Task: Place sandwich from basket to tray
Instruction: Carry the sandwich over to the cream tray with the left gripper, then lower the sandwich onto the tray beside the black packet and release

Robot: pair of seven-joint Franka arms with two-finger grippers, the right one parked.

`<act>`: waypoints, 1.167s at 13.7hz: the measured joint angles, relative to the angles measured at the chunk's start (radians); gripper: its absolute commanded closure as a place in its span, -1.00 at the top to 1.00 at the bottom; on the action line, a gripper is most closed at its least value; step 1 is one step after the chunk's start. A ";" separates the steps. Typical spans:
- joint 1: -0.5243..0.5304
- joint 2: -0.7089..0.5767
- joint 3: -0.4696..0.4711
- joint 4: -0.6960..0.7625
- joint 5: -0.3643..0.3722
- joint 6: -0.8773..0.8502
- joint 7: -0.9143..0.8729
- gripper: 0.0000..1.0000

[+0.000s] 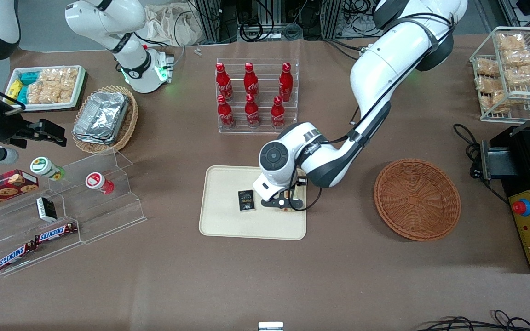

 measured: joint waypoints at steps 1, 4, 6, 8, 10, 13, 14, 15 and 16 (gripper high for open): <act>0.000 0.000 0.012 0.006 0.000 0.019 0.000 -0.51; 0.000 0.004 0.031 0.013 0.001 0.033 0.000 1.00; 0.000 0.004 0.032 0.015 0.001 0.039 0.000 1.00; 0.001 0.003 0.032 0.027 0.001 0.039 0.000 1.00; 0.003 -0.016 0.033 0.050 0.001 0.019 -0.001 1.00; 0.054 -0.106 0.035 0.072 0.000 -0.059 -0.002 1.00; 0.082 -0.147 0.035 0.071 -0.010 -0.088 -0.001 1.00; 0.116 -0.190 0.034 0.066 -0.043 -0.132 0.010 1.00; 0.154 -0.238 0.034 0.049 -0.086 -0.170 0.044 1.00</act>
